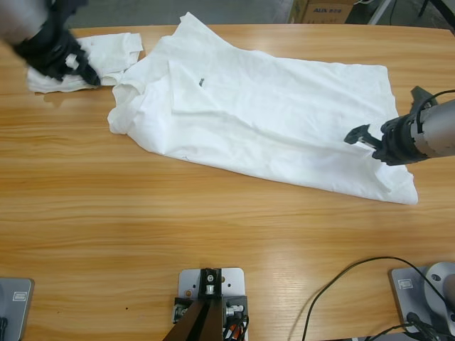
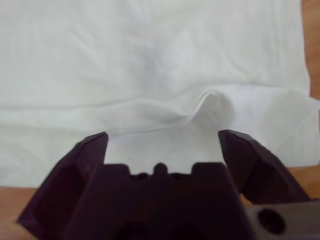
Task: Fold clothes
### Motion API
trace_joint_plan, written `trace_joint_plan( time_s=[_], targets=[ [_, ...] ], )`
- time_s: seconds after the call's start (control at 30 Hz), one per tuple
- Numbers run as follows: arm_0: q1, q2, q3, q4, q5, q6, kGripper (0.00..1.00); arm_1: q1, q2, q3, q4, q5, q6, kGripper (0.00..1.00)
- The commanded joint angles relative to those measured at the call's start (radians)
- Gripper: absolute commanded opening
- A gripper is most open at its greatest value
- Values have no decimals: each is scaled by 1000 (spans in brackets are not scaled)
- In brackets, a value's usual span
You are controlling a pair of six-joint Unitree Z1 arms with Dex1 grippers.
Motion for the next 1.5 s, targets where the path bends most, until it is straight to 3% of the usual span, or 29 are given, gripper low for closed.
trace_joint_plan(
  time_s=[0.03,0.17,0.3,0.37,0.53,0.67,0.8,0.93,0.97,1.0,1.03,1.5],
  targets=[
    [23,-118,384,-324,-172,251,549,30,-54,22,-42,67,-106,977],
    [27,-109,491,-439,-299,508,559,30,-50,63,-86,91,-115,931],
    [137,-84,487,-440,-456,674,550,30,-50,82,-106,93,-115,919],
    [167,-82,478,-440,-457,717,549,30,-49,87,-117,94,-113,913],
    [171,-61,470,-460,-427,726,559,30,-26,93,-146,100,-112,913],
    [172,-45,449,-465,-427,728,833,30,-21,103,-159,100,-112,913],
    [173,-43,434,-465,-428,734,917,30,-6,111,-172,104,-112,918],
    [172,-48,416,-468,-435,727,740,30,-3,113,-175,100,-113,971],
    [167,-48,415,-469,-449,729,800,30,0,115,-179,100,-113,982],
    [166,-48,418,-472,-460,729,939,30,1,116,-180,101,-113,990],
    [166,-46,421,-473,-457,730,988,30,2,116,-181,102,-113,991],
    [184,89,380,-488,-388,726,1000,30,8,128,-193,110,-113,987]
  ],
)
